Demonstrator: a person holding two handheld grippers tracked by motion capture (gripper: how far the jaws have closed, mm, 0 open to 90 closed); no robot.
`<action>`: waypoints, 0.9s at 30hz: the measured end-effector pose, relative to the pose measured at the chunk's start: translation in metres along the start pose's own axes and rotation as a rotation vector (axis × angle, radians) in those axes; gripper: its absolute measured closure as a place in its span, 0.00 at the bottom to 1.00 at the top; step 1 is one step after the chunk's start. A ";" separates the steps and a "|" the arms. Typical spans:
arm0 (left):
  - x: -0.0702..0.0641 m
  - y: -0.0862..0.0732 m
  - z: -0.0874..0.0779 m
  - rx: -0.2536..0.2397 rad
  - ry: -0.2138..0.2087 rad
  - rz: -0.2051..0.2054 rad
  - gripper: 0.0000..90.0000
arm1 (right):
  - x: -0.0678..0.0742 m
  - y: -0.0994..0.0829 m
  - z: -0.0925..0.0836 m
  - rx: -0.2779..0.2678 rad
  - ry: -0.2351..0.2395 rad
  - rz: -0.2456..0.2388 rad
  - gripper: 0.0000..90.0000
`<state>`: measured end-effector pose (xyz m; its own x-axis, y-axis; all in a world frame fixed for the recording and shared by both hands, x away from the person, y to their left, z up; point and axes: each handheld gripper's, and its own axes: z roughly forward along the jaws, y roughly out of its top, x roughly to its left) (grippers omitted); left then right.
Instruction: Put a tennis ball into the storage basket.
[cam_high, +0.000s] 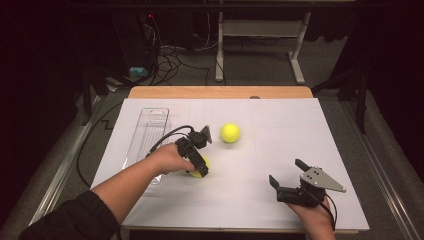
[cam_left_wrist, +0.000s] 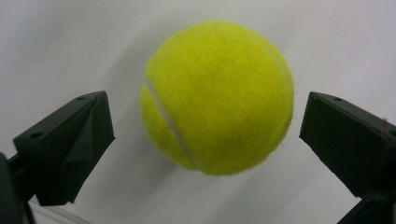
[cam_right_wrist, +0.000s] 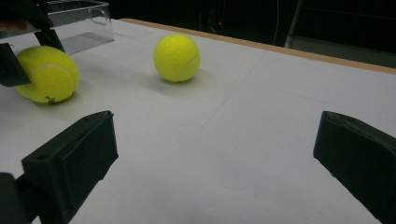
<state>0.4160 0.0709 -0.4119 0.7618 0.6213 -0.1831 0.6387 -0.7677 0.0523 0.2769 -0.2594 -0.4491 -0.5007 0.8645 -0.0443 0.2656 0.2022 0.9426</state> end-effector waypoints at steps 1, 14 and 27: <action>0.000 0.000 0.001 -0.003 -0.004 -0.002 0.05 | 0.000 0.000 0.000 0.000 0.000 0.000 0.00; -0.001 0.005 0.005 -0.005 -0.009 -0.002 0.17 | 0.000 0.000 0.000 0.000 0.000 -0.002 0.00; 0.002 0.003 0.001 -0.022 -0.027 -0.004 0.29 | 0.000 0.000 0.000 0.001 0.001 -0.004 0.00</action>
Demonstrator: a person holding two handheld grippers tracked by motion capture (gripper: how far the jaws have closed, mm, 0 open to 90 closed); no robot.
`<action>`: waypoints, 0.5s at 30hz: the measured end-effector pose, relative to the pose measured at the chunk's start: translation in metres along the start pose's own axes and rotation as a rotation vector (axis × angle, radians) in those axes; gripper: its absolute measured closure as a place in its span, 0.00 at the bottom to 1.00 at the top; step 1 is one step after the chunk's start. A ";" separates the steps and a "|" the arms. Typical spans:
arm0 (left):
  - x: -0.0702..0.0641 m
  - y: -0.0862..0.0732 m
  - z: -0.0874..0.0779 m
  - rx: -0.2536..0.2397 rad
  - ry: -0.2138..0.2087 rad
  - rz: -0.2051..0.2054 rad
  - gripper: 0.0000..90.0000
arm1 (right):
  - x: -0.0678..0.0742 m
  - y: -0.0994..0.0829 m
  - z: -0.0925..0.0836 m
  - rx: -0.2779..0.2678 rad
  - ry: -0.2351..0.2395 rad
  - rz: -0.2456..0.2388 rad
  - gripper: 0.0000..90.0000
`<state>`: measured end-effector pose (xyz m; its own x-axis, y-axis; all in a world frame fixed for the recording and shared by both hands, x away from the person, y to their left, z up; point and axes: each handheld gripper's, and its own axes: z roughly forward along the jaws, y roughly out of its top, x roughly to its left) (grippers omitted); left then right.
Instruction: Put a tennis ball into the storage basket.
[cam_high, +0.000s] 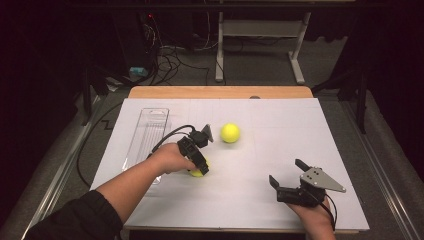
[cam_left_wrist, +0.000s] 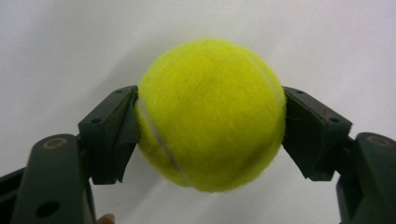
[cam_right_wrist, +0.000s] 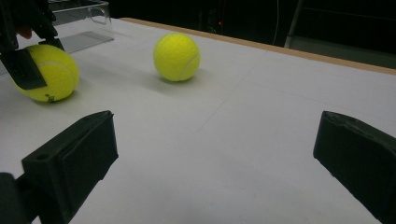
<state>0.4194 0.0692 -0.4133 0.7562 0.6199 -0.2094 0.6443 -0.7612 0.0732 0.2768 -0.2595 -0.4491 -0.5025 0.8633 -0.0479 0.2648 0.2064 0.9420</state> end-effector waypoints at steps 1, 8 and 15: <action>0.000 0.000 0.000 0.001 0.000 0.000 0.29 | 0.000 0.000 0.000 0.000 0.000 0.000 0.00; -0.002 0.000 -0.003 -0.001 -0.003 0.005 0.30 | 0.000 0.000 0.000 -0.001 -0.002 -0.001 0.00; -0.006 -0.001 -0.011 -0.002 -0.002 0.017 0.30 | 0.000 0.000 0.000 0.000 0.000 -0.002 0.00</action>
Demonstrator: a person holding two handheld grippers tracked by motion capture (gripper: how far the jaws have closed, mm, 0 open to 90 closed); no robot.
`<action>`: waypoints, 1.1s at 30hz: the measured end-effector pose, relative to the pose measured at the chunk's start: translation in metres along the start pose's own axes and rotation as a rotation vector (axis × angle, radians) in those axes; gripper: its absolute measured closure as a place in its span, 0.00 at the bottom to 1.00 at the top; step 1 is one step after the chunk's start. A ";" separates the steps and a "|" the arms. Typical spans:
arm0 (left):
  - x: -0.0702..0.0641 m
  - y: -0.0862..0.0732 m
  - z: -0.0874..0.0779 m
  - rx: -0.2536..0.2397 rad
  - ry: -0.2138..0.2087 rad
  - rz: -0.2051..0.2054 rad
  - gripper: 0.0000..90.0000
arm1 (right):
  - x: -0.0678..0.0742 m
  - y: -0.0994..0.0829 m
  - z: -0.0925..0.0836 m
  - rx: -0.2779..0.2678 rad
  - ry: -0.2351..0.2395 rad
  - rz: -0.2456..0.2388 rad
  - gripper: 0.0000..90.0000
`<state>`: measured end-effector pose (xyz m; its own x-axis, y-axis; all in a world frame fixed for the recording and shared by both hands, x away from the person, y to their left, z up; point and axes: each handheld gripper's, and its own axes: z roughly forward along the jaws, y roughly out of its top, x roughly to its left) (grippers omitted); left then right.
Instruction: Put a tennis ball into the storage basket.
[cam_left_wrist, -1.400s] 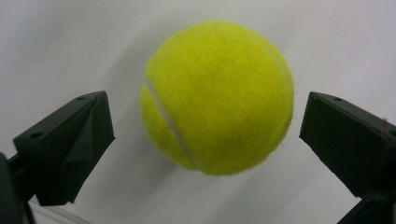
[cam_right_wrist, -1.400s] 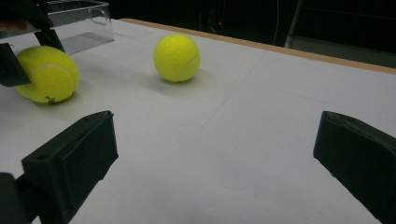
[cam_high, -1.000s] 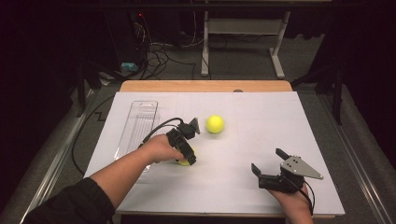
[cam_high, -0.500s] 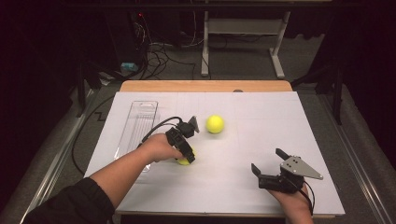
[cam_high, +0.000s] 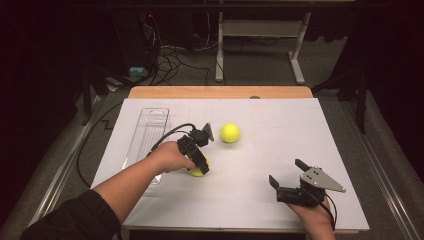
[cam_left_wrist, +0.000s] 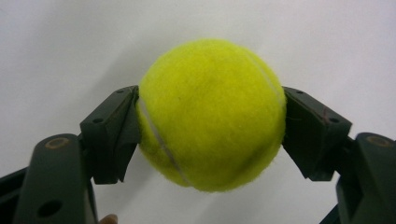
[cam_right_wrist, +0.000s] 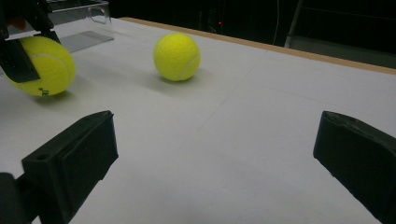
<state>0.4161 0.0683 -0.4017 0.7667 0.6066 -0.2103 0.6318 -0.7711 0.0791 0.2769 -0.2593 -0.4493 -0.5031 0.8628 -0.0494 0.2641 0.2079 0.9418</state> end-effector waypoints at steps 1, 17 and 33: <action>0.000 0.000 -0.001 -0.001 0.004 0.002 0.30 | 0.000 0.000 0.000 0.000 0.000 0.000 0.00; -0.001 -0.007 -0.021 -0.023 0.031 0.032 0.30 | 0.000 0.000 0.000 0.002 0.001 0.002 0.00; 0.001 -0.016 -0.035 -0.017 0.044 0.034 0.30 | 0.001 0.000 0.001 0.004 -0.001 0.001 0.00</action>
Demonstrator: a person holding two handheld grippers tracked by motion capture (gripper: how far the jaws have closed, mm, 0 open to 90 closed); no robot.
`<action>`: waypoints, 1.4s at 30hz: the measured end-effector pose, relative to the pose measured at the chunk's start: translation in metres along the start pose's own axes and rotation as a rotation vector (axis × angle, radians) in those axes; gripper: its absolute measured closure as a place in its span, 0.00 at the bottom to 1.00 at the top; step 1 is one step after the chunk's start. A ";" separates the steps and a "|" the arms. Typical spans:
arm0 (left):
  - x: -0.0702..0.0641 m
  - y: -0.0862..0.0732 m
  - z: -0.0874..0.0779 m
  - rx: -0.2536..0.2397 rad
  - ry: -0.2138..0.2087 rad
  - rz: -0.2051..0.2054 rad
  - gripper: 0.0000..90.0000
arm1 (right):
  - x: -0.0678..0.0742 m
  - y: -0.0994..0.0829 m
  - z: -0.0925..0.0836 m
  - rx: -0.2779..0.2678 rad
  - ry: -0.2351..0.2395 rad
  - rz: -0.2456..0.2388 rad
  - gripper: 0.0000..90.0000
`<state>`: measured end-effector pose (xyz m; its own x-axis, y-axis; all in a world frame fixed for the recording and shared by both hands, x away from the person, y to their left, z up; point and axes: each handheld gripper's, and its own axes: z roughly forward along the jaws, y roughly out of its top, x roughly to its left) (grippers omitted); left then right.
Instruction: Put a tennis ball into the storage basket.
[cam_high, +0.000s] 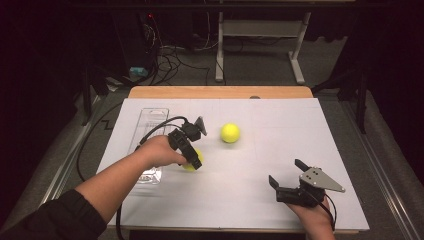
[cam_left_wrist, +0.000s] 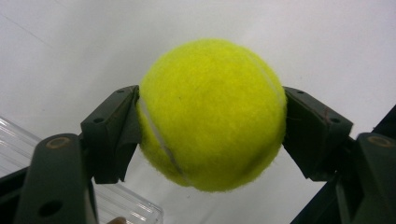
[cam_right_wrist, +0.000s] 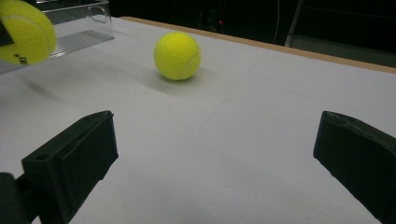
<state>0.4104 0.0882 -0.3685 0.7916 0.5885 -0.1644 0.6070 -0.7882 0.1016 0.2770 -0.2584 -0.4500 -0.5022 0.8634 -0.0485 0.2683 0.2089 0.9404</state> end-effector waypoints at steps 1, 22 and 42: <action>0.000 0.000 -0.001 -0.005 0.000 0.000 0.30 | 0.000 0.000 0.000 0.000 -0.001 0.000 0.00; 0.010 -0.009 -0.019 -0.021 0.003 -0.026 0.30 | 0.000 0.000 0.000 0.001 -0.001 -0.002 0.00; 0.032 -0.022 -0.033 -0.024 -0.001 -0.109 0.30 | 0.000 0.000 0.000 0.001 -0.001 0.001 0.00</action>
<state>0.4240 0.1303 -0.3437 0.7205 0.6706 -0.1768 0.6913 -0.7147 0.1066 0.2767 -0.2581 -0.4500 -0.5012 0.8640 -0.0483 0.2695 0.2088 0.9401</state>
